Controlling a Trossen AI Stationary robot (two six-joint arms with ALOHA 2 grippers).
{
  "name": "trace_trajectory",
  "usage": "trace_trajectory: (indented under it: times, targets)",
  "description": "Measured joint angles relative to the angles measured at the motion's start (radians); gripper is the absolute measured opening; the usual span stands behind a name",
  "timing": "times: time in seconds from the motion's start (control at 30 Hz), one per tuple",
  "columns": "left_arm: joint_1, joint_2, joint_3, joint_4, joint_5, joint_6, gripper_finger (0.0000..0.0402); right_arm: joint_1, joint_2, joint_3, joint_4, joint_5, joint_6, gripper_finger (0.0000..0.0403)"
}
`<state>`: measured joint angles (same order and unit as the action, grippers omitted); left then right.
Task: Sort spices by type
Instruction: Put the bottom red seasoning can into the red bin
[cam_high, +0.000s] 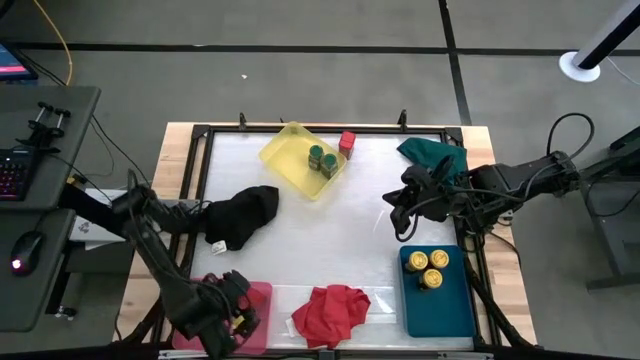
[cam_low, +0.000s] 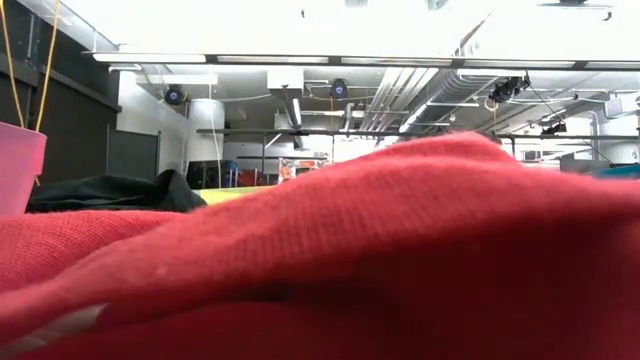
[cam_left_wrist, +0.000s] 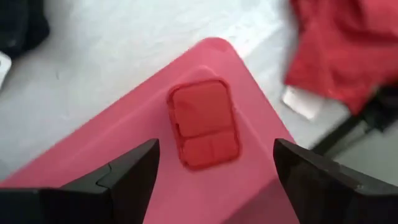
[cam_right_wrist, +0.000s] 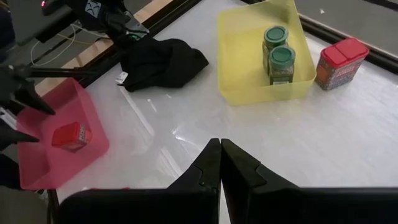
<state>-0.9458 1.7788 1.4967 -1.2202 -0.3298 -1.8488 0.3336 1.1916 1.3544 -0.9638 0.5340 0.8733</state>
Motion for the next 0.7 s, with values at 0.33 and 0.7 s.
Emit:
trace_trajectory:
  times: [0.33,0.7]
  targets:
    - [-0.130,0.007,-0.074,-0.012,0.002,0.268,0.0298,0.000,0.000,0.000,0.000,-0.039,0.001,0.0000]
    - [-0.134,0.009,-0.193,0.026,-0.068,0.664,0.0023,0.000,0.000,0.000,0.001,-0.038,0.001,0.0000]
